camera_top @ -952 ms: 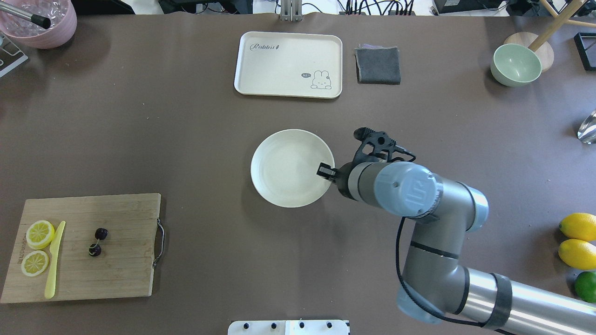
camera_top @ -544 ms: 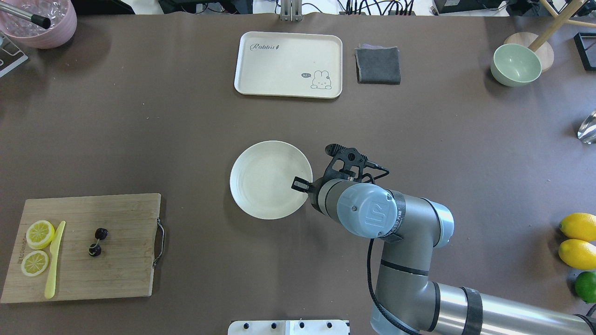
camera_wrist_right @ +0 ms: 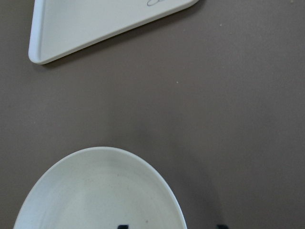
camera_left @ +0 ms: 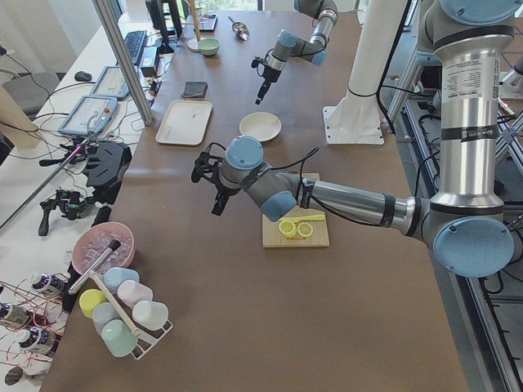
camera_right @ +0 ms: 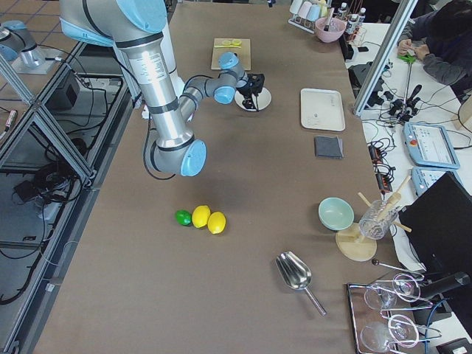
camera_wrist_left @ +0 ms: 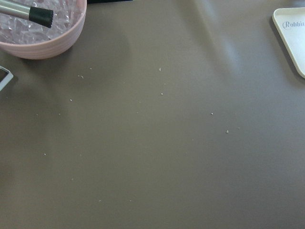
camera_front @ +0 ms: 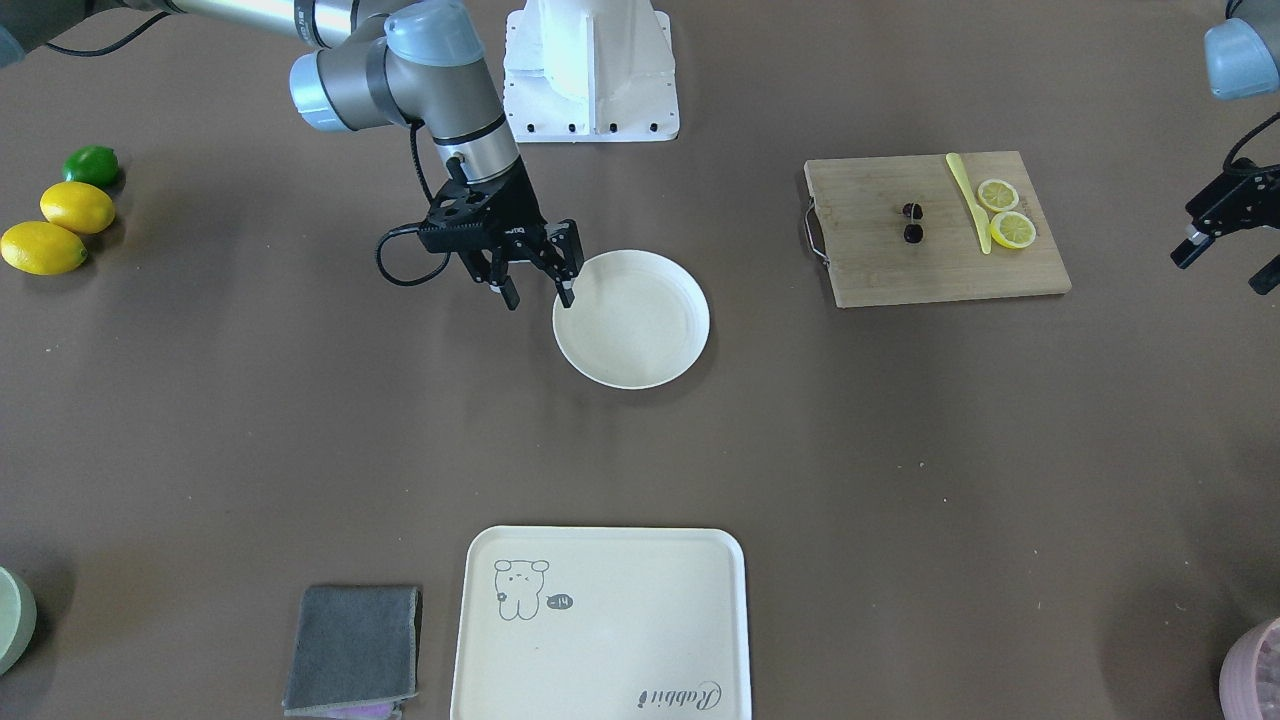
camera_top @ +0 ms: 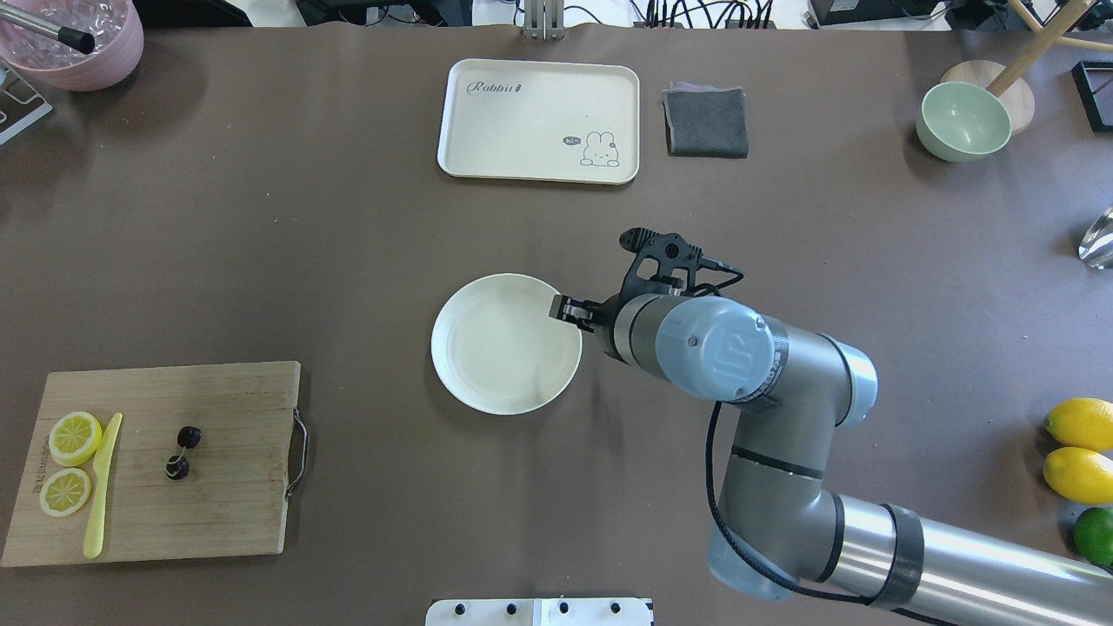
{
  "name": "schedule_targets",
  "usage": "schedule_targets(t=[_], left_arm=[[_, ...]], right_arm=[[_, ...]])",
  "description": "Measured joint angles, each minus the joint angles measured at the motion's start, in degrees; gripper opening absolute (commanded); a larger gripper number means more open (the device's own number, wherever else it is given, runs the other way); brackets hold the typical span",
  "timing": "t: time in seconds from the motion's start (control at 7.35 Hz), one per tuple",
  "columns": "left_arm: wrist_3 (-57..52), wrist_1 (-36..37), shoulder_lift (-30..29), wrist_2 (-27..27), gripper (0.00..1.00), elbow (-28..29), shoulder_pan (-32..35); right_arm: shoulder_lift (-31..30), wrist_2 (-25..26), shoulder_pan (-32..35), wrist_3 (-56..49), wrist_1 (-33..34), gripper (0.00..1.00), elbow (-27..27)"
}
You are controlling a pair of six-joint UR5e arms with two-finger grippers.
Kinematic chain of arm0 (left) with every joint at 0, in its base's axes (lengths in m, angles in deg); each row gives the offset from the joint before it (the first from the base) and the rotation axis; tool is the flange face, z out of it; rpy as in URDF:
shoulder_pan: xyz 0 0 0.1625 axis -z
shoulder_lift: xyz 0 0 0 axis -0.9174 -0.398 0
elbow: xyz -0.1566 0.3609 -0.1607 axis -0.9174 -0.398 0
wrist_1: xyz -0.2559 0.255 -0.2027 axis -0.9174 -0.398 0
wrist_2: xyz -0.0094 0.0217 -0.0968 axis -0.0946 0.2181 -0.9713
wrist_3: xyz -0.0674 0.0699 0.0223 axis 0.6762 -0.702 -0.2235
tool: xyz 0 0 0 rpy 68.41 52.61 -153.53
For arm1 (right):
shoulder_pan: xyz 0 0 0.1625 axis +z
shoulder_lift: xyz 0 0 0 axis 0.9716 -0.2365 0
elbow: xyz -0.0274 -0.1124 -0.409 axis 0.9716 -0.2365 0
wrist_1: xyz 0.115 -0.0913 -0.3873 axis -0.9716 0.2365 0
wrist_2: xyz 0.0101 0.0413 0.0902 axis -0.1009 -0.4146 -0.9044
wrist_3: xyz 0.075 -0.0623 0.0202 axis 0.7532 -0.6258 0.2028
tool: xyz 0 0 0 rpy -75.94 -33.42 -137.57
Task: Place red cherry on plate
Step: 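Release the plate and retract the right arm while the left arm reaches the cutting board, then grasp the two dark red cherries on the cutting board with the left gripper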
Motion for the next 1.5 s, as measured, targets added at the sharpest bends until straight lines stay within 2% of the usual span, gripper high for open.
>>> schedule_targets(t=[0.27, 0.41, 0.68, 0.82, 0.95, 1.09, 1.5], left_arm=[[11.56, -0.98, 2.67, 3.76, 0.98, -5.41, -9.41], [17.22, -1.02, 3.57, 7.61, 0.98, -7.69, -16.15], [23.79, -0.95, 5.65, 17.36, 0.98, -9.73, -29.47], [25.01, -0.94, 6.73, 21.23, 0.93, -10.03, -34.74], [25.48, -0.97, 7.66, 23.94, 0.74, -10.17, -38.92], [25.62, -0.99, 8.6, 25.56, 0.45, -10.21, -41.9], [25.63, -1.0, 10.45, 26.88, 0.0, -10.24, -46.48]], right_arm=[[-4.84, -12.64, 11.65, -11.49, 1.11, 1.0, 2.59], [-8.34, -19.42, 18.04, -18.29, 1.15, 1.0, 3.76], [-14.22, -29.89, 28.53, -29.93, 1.13, 1.0, 5.19], [-16.72, -34.17, 33.19, -35.83, 1.18, 1.0, 5.29], [-18.87, -37.41, 36.95, -40.68, 1.26, 1.0, 5.26], [-20.31, -39.07, 39.21, -43.52, 1.3, 1.0, 5.17], [-23.11, -40.26, 43.15, -48.32, 1.41, 1.0, 4.94]])
